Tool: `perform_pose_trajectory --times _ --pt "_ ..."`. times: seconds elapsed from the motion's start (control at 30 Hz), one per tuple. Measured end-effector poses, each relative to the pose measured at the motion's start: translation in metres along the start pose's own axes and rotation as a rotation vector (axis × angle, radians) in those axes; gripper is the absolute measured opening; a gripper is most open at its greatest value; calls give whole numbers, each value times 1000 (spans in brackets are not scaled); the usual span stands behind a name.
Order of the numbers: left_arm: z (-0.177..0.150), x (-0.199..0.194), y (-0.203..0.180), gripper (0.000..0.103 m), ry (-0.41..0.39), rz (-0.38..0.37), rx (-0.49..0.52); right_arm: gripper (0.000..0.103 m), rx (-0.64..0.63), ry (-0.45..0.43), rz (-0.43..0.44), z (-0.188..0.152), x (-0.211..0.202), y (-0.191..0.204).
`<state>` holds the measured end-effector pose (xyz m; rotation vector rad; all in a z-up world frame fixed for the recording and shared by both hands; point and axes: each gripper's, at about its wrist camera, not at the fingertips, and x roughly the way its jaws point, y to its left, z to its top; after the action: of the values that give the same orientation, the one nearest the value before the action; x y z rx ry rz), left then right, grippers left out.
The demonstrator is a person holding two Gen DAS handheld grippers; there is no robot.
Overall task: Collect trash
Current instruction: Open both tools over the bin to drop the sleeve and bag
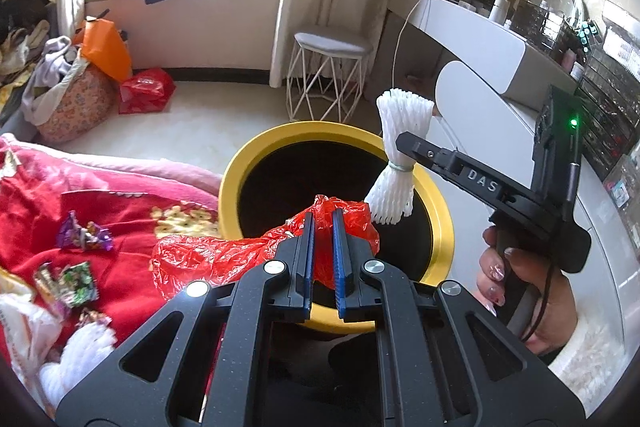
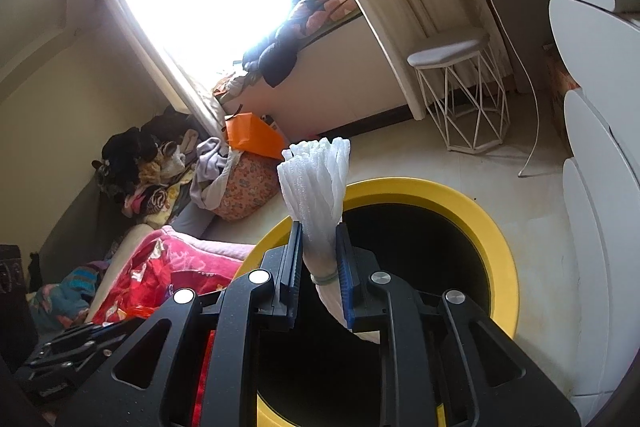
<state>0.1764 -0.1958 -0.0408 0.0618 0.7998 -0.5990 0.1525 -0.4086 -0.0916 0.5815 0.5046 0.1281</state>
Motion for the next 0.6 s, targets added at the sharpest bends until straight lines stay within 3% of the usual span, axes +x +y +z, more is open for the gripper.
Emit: perform_pose_trajectory --times 0.23,0.3,0.33,0.5,0.6 --pt "10 13 2 8 -25 -73 -51 23 39 -14 9 3 -4 -10" --pt "10 15 3 24 -26 -77 -59 32 43 -18 9 2 -5 -11" --pt "10 15 4 38 -28 -71 -67 34 43 -17 2 2 -5 -11" --pt "5 6 11 51 -58 -67 -92 45 40 -10 -9 0 -4 -12" --pt "3 -7 14 62 -87 -50 -93 45 19 2 -15 -3 -2 -6"
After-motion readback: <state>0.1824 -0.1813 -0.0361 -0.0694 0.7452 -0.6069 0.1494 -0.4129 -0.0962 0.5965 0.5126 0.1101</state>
